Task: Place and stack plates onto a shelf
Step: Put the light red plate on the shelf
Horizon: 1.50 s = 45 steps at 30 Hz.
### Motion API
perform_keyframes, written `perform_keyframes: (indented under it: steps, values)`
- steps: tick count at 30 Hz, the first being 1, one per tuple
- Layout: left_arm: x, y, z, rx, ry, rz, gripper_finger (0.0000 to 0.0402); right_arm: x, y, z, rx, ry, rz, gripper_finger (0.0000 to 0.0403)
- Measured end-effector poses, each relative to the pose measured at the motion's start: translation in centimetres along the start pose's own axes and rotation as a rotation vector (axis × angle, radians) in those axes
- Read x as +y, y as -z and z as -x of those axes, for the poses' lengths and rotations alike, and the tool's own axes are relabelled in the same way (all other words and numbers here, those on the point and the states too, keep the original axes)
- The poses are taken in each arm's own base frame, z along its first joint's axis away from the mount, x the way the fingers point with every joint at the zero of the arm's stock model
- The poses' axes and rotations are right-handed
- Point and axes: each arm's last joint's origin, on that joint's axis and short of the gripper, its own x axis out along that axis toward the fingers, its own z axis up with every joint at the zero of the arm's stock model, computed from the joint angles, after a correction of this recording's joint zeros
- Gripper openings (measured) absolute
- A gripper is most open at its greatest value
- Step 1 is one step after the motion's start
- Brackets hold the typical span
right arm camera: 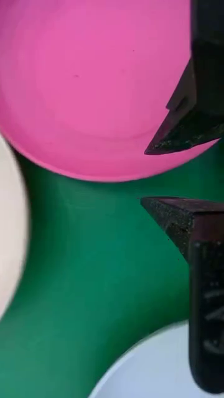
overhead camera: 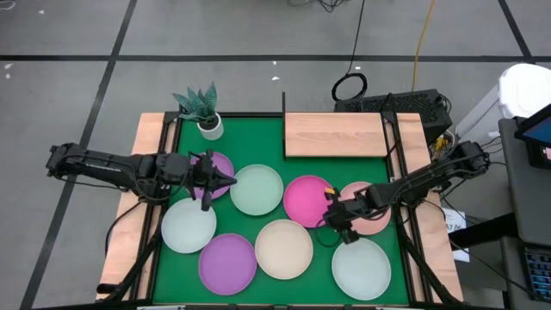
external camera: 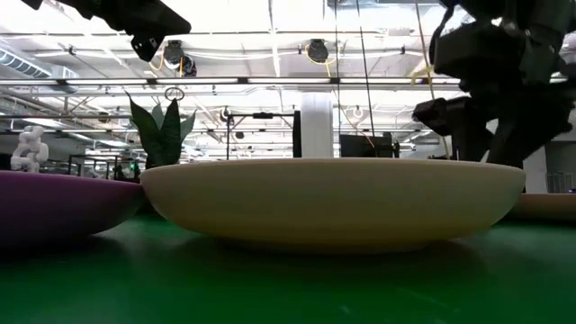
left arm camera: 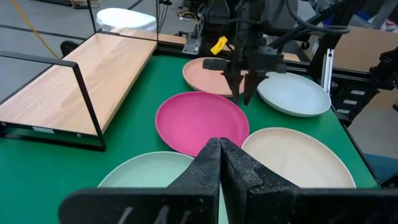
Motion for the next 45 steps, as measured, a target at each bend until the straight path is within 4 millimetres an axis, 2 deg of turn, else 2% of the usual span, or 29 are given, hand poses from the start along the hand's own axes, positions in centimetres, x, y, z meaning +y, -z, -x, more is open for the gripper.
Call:
perform_keyframes:
  steps: [12, 16, 22, 33, 45]
  values:
    - [0.0, 0.1, 0.0, 0.015, -0.003, -0.001, 0.0003, 0.0, 2.0, -1.2, 0.006, 0.033, 0.096, 0.0094]
    - [0.0, 0.1, 0.0, 0.016, -0.003, -0.008, 0.0003, -0.1, 2.3, -1.4, 0.006, 0.058, 0.134, 0.0072]
    - [0.0, 0.1, 0.0, 0.015, -0.003, -0.012, 0.0003, -0.1, 2.8, -1.6, 0.014, 0.062, 0.182, 0.0013]
    - [0.0, 0.1, 0.0, 0.015, -0.003, -0.037, 0.0003, -0.2, 2.2, -1.6, -0.026, 0.115, 0.261, 0.0003]
    - [0.1, 0.5, 0.0, 0.051, -0.01, -0.003, 0.0003, -0.5, -1.6, 0.8, -0.043, 0.144, 0.241, 0.0001]
